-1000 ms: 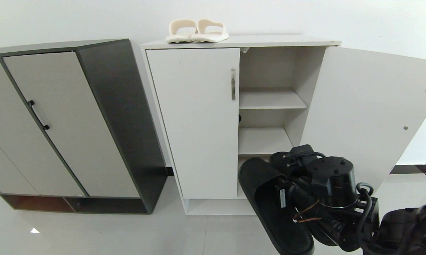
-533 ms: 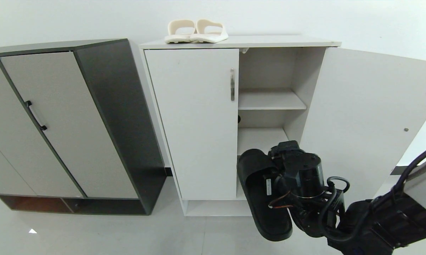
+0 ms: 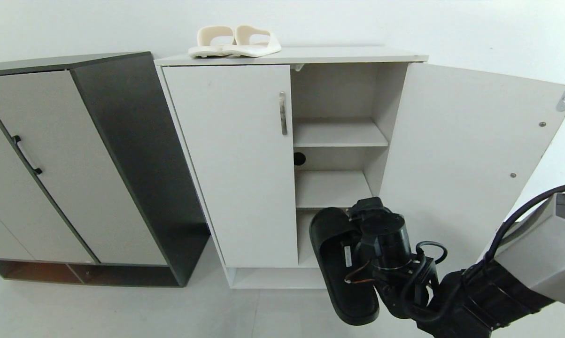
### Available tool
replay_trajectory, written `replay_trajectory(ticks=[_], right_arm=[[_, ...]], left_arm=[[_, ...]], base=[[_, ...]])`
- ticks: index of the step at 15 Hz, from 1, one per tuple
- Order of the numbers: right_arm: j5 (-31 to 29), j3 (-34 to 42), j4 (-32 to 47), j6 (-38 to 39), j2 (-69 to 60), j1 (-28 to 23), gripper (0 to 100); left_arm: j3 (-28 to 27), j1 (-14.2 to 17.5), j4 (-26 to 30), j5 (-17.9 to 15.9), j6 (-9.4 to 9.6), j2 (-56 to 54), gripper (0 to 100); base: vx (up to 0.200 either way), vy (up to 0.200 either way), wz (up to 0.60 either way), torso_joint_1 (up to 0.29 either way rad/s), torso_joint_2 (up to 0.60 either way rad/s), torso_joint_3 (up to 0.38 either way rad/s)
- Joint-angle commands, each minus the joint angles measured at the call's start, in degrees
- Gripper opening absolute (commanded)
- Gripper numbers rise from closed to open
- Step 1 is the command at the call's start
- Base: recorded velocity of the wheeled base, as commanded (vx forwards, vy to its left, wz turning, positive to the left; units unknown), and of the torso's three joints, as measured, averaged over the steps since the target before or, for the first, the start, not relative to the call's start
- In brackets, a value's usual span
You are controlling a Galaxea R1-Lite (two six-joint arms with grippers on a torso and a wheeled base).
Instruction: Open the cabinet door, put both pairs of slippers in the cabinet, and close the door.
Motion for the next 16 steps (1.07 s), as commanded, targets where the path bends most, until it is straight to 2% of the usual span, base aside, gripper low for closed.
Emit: replay_trajectory(ticks=[1,7,16], right_arm=[[-0.1,-3.3,0.0,0.5,4.1,-0.6,0],[-0.2,-6.1,0.2,2.2,7.2,-0.9,0],[0.5,-8.2,-0.3,4.6,9.8,-1.2,0]], left_arm=[[0.0,0.0,0.0,0.0,0.04,0.2,0],[0.0,0.0,0.0,0.0,0.13,0.2,0],[0.0,0.0,0.0,0.0,0.13,0.2,0]], base=[[0.0,0.0,0.0,0.0,0.0,0.0],[0.0,0.0,0.0,0.0,0.0,0.0],[0.0,0.0,0.0,0.004,0.0,-0.176]])
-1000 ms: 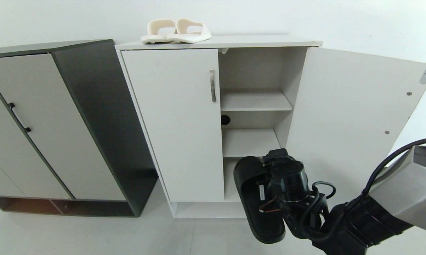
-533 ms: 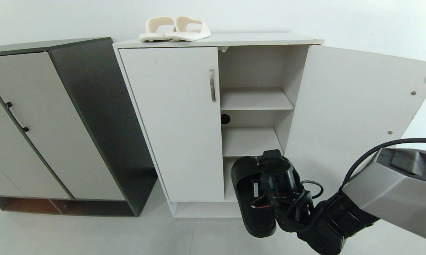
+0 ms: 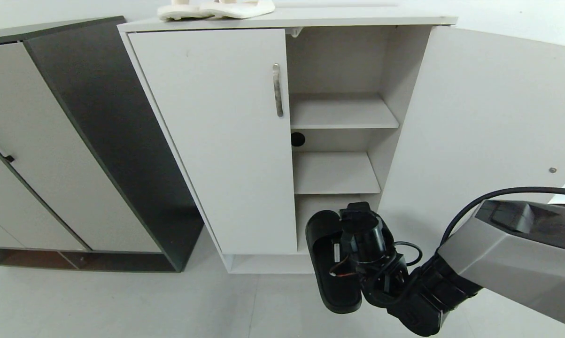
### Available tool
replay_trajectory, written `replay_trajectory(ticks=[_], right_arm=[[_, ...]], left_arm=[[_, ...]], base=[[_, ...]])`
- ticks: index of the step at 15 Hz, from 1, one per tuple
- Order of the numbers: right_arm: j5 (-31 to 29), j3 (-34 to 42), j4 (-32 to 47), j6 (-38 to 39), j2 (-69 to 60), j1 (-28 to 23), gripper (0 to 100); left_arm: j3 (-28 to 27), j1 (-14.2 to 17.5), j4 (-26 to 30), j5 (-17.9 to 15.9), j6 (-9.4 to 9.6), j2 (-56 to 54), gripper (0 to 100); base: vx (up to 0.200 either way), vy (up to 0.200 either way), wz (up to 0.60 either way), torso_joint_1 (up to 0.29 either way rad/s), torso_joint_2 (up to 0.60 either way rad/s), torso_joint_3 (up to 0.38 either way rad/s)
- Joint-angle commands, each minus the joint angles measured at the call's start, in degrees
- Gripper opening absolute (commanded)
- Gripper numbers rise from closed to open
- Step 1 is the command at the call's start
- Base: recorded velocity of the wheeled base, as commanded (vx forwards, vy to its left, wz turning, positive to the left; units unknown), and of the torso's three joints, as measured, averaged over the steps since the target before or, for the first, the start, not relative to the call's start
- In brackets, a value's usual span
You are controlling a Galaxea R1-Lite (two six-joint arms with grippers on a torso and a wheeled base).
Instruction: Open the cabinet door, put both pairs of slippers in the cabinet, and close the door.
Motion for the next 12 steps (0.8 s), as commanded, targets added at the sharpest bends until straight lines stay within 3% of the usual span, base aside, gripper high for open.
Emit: replay_trajectory(ticks=[1,6,10,12], right_arm=[[0.0,0.0,-1.7,0.0,0.4,0.0,0],[-1.4,1.8,-8.7,-2.5,1.0,0.2,0],[-1.5,2.3,-25.5,-8.9,4.6,-0.1,0],[-1.5,2.9,-26.7,-10.3,4.8,-0.1,0]], left_arm=[[0.0,0.0,0.0,0.0,0.0,0.1,0],[0.0,0.0,0.0,0.0,0.0,0.1,0],[0.0,0.0,0.0,0.0,-0.09,0.1,0],[0.0,0.0,0.0,0.0,-0.09,0.1,0]], base=[[0.0,0.0,0.0,0.007,0.0,-0.198],[0.0,0.0,0.0,0.001,0.0,-0.193],[0.0,0.0,0.0,0.001,0.0,-0.025],[0.0,0.0,0.0,0.0,0.0,0.0]])
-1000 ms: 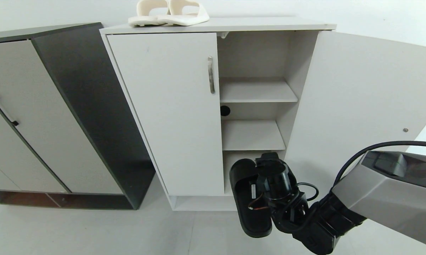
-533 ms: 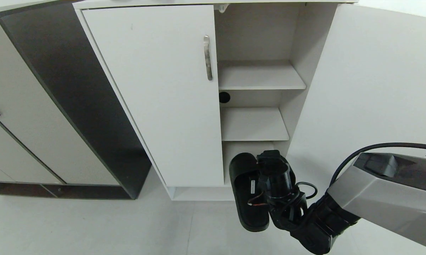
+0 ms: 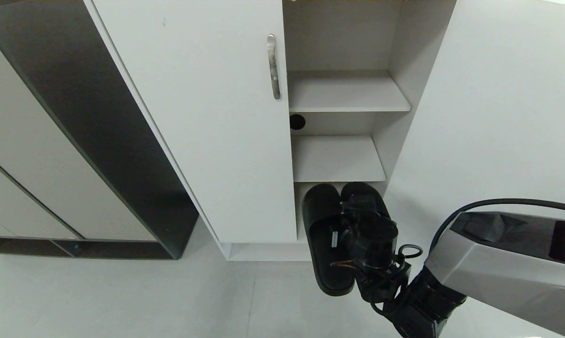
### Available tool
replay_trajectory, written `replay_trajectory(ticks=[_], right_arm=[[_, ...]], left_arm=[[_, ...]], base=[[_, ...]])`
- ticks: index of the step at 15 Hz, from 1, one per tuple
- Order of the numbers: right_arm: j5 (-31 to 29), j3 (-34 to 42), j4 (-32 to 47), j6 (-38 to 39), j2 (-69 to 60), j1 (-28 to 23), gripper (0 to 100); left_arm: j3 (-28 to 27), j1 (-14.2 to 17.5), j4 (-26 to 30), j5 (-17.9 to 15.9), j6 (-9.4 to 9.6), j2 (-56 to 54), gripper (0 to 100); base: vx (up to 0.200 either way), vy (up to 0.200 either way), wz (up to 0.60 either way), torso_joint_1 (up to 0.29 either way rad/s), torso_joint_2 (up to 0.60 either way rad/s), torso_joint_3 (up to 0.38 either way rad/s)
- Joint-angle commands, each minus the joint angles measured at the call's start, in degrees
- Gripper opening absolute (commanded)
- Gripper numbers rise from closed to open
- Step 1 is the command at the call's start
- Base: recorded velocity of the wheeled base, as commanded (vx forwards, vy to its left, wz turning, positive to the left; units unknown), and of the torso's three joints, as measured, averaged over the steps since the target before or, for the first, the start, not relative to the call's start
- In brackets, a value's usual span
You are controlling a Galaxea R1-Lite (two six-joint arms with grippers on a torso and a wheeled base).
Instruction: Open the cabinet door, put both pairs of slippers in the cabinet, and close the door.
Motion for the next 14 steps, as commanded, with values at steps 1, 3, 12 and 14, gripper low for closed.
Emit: replay_trajectory(ticks=[1,3,12,14], right_arm=[[0.0,0.3,-0.1,0.0,1.0,-0.4,0],[0.0,0.2,-0.1,0.0,1.5,-1.0,0],[0.0,-0.6,-0.3,0.0,1.7,-2.1,0],[0.0,-0.6,-0.2,-0.1,1.5,-2.1,0]], left_arm=[[0.0,0.0,0.0,0.0,-0.01,0.1,0],[0.0,0.0,0.0,0.0,0.08,0.1,0],[0.0,0.0,0.0,0.0,0.08,0.1,0],[0.0,0.0,0.0,0.0,-0.01,0.1,0]], base=[[0.0,0.0,0.0,0.0,0.0,0.0],[0.0,0.0,0.0,0.0,0.0,0.0],[0.133,0.0,0.0,0.001,0.0,0.003],[0.2,0.0,0.0,0.002,0.0,0.002]])
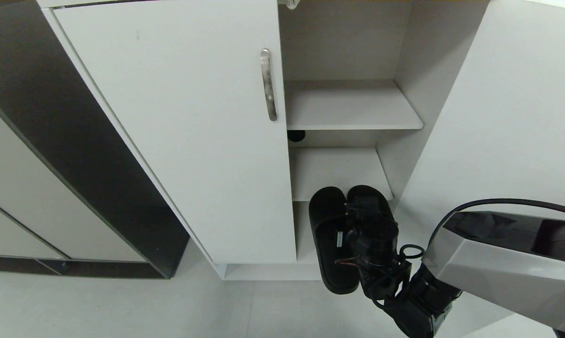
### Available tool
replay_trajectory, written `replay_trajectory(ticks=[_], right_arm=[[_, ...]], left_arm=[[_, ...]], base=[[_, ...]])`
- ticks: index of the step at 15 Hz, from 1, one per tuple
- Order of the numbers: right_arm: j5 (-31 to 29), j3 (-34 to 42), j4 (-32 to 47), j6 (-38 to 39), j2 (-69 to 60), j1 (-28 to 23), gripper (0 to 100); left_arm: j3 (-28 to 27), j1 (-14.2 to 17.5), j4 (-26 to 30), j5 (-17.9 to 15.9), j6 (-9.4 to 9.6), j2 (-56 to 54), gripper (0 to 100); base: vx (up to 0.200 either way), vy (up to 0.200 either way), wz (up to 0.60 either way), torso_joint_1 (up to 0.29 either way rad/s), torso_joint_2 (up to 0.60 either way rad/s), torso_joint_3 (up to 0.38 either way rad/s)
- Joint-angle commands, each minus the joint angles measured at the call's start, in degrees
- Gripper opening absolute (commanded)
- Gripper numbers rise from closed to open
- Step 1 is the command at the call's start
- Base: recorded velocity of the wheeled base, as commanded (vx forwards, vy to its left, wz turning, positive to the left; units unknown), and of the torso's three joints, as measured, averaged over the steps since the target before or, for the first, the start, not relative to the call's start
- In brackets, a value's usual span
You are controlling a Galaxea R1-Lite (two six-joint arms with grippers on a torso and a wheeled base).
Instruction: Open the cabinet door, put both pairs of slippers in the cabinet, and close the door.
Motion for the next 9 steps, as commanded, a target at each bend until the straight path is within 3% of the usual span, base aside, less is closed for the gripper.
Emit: replay_trajectory(ticks=[1,4,9], right_arm=[[0.0,0.0,0.1,0.0,-0.2,0.0,0],[0.0,0.0,0.1,-0.1,0.0,0.0,0],[0.5,-4.2,3.4,-0.1,0.8,-1.4,0]], left_arm=[[0.0,0.0,0.0,0.0,-0.01,0.1,0],[0.0,0.0,0.0,0.0,-0.01,0.1,0],[0.0,0.0,0.0,0.0,-0.01,0.1,0]], base=[[0.2,0.0,0.0,0.002,0.01,-0.002],[0.2,0.0,0.0,0.001,0.0,0.004],[0.0,0.0,0.0,0.0,0.0,0.0]])
